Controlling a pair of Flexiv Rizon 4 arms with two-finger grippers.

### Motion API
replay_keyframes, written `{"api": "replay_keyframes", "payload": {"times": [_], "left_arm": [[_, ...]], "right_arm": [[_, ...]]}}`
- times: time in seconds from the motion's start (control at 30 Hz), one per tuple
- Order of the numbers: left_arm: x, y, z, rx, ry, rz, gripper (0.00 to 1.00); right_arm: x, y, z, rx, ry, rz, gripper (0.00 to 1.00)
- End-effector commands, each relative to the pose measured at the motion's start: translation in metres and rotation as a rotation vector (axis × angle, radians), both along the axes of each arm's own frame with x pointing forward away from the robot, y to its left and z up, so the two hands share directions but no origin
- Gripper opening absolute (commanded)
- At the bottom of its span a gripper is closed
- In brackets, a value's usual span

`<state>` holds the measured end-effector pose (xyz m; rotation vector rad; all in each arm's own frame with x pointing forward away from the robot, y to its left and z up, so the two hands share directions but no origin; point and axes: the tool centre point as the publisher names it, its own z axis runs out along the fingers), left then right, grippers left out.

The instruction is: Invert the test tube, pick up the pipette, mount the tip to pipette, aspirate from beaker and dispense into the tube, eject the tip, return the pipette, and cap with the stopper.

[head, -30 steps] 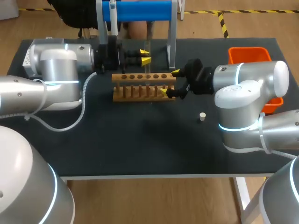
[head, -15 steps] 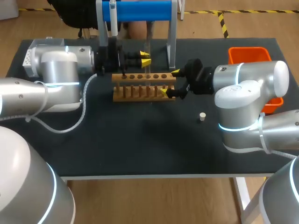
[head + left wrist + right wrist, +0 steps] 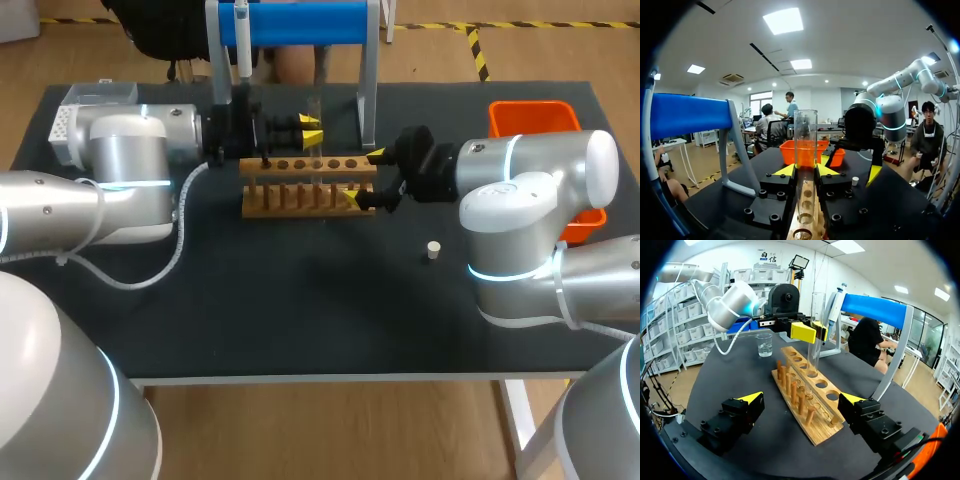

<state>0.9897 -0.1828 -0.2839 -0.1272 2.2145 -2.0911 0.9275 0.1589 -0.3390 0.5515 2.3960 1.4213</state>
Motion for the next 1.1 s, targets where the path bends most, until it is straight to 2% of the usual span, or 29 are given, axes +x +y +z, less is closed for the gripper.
{"api": "replay_keyframes", "payload": {"times": [0.03,1.0,1.03,1.07,1.1], "left_arm": [[0.004,-0.001,-0.005,-0.004,0.005,-0.009,0.0],[0.006,0.002,-0.019,-0.005,0.036,-0.004,0.0],[0.006,0.002,-0.019,-0.003,0.04,-0.002,0.25],[0.006,0.002,-0.019,-0.001,0.041,-0.001,0.83],[0.006,0.003,-0.018,-0.001,0.041,0.0,1.0]], "right_arm": [[0.0,0.0,0.001,-0.003,0.003,0.001,1.0],[0.0,0.0,0.001,-0.003,0.003,0.001,1.0],[0.0,0.0,0.001,-0.003,0.003,0.001,1.0],[0.0,0.0,0.001,-0.003,0.003,0.001,1.0],[0.0,0.0,0.001,-0.003,0.003,0.001,1.0]]}}
